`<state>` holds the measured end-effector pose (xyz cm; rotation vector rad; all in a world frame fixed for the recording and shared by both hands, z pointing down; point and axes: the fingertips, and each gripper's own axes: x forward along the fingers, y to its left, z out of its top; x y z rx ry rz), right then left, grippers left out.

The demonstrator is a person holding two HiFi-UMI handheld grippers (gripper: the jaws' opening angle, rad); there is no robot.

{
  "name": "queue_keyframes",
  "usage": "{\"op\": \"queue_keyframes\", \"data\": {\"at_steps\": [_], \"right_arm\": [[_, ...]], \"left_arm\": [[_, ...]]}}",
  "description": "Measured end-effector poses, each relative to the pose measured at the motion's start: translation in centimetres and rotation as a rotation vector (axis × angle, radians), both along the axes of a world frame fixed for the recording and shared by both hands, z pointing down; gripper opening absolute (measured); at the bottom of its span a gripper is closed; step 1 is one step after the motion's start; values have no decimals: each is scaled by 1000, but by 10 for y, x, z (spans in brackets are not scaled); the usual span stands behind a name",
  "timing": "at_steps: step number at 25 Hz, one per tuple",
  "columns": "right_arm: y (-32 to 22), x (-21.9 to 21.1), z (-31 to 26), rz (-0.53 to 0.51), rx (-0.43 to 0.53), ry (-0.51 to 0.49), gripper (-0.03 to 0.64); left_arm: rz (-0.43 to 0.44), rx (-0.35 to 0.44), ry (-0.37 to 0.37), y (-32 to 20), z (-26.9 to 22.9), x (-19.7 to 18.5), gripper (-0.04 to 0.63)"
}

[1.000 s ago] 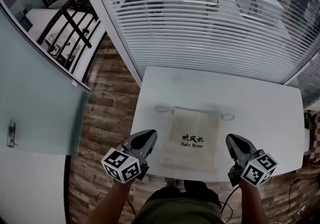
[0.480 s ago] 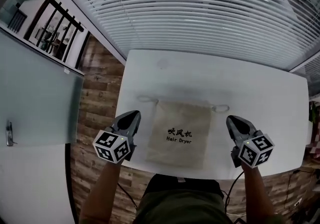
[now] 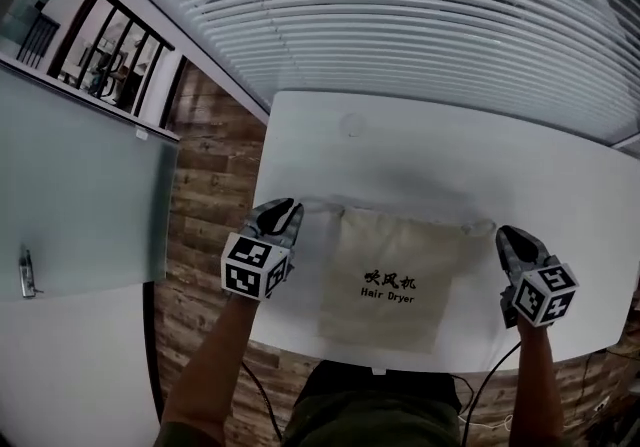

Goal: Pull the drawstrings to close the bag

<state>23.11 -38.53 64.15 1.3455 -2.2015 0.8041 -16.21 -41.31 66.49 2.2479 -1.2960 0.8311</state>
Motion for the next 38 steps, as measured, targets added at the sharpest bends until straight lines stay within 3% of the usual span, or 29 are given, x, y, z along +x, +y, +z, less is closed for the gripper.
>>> {"op": "queue_keyframes", "data": {"at_steps": [5,12,17,23,29,33,38], "right_arm": [[-11,8,25,28,-30,84,55],[-16,4,61,-19,-52,191,101],[-14,13,68,-21,-90,256,101],[-12,14,71,-18,-98,235,97],[-11,12,72,-66,-86,253,22],[-10,13,70,-74,-88,257,17],[-8,19,73,-76,-81,300,17]], "left_arm": [[93,-59,-107,-13,32,-7,60],[131,-91,-129,-11,54,-11,64],[122,-103,-104,-15,55,-6,64],[115,-98,-113,-17,53,-11,75],[104,-96,-164,-16,58,-8,58],[134,-97,-202,-15,55,-1,20],[121,-116,-200,-15,55,-1,15]]}}
